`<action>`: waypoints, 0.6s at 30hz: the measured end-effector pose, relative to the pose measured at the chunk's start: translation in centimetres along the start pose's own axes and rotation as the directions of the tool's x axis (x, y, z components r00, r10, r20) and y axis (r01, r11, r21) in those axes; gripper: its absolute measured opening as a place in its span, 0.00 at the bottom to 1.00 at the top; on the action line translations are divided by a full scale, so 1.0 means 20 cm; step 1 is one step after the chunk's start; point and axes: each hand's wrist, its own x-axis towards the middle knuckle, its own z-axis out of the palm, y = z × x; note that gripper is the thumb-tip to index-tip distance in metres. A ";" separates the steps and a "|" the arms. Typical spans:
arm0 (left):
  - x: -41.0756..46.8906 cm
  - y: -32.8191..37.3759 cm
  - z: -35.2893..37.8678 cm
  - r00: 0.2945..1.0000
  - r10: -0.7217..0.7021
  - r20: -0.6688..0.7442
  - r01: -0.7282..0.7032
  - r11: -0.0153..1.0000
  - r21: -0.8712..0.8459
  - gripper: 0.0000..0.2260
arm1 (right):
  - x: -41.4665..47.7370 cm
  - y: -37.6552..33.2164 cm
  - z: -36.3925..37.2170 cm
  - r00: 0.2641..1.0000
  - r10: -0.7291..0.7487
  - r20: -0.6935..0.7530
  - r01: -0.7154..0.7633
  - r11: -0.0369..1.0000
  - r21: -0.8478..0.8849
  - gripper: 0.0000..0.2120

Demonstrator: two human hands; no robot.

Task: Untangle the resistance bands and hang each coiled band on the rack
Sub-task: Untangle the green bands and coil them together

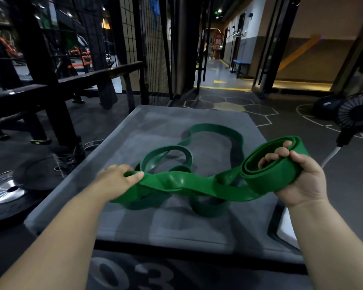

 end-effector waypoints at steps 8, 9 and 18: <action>-0.10 0.09 -0.07 0.800 0.415 -0.435 -0.359 0.910 0.207 0.18 | -0.02 0.05 0.02 0.999 0.044 -0.029 -0.046 0.998 -0.049 0.19; -0.11 0.10 -0.06 0.696 0.456 -0.555 -0.395 0.888 0.233 0.17 | -0.02 0.04 0.01 0.998 0.041 -0.039 -0.043 0.998 -0.056 0.19; -0.04 0.09 0.04 0.668 0.516 -0.536 -0.405 0.857 0.320 0.16 | -0.01 0.00 -0.01 0.995 -0.035 -0.094 0.032 0.999 -0.035 0.19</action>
